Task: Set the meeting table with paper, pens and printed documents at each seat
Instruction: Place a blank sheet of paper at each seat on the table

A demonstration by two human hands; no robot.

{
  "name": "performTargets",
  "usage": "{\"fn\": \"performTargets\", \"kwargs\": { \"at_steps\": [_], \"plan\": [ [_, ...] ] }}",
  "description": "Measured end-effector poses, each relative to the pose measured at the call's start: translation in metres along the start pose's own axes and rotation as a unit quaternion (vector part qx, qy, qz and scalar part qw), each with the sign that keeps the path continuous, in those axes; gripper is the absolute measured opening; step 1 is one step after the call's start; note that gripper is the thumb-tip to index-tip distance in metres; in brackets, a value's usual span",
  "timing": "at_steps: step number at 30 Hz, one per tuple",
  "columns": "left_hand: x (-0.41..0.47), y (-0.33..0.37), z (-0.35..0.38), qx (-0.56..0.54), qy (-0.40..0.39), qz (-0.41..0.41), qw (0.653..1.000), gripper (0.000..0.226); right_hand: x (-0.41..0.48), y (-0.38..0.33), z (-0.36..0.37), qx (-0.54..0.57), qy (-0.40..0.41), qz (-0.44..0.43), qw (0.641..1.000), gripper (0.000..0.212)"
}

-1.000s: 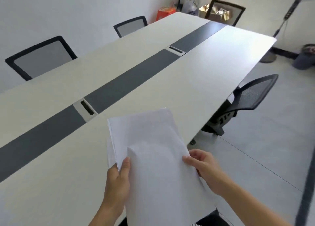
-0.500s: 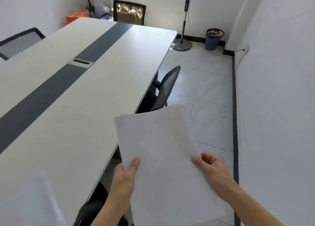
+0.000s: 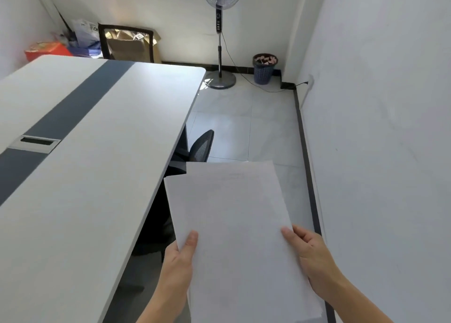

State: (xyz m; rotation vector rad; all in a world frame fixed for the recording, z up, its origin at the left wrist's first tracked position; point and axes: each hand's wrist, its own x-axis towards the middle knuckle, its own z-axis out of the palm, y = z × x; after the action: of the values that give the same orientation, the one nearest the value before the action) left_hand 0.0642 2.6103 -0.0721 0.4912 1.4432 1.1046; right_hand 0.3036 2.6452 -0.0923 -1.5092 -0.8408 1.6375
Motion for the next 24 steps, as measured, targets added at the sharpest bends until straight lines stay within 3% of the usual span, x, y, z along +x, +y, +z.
{"fn": "performTargets", "kwargs": {
  "at_steps": [8, 12, 18, 24],
  "plan": [
    [0.119, 0.087, 0.030, -0.009, -0.019, 0.026, 0.999, 0.032, 0.106, -0.089, 0.022, -0.006, 0.032, -0.033, 0.999, 0.021],
    [0.161, 0.107, 0.039, -0.020, 0.010, 0.021, 1.000, 0.032, 0.156, -0.111, 0.029, -0.018, 0.018, -0.024, 0.999, 0.019],
    [0.219, 0.126, 0.060, -0.049, 0.099, 0.020, 0.994, 0.022, 0.261, -0.148, 0.035, -0.054, -0.053, 0.011, 0.997, 0.015],
    [0.264, 0.161, 0.092, -0.069, 0.215, 0.018, 0.974, 0.025, 0.371, -0.205, 0.051, -0.117, -0.197, 0.063, 0.971, 0.014]
  ]
}}
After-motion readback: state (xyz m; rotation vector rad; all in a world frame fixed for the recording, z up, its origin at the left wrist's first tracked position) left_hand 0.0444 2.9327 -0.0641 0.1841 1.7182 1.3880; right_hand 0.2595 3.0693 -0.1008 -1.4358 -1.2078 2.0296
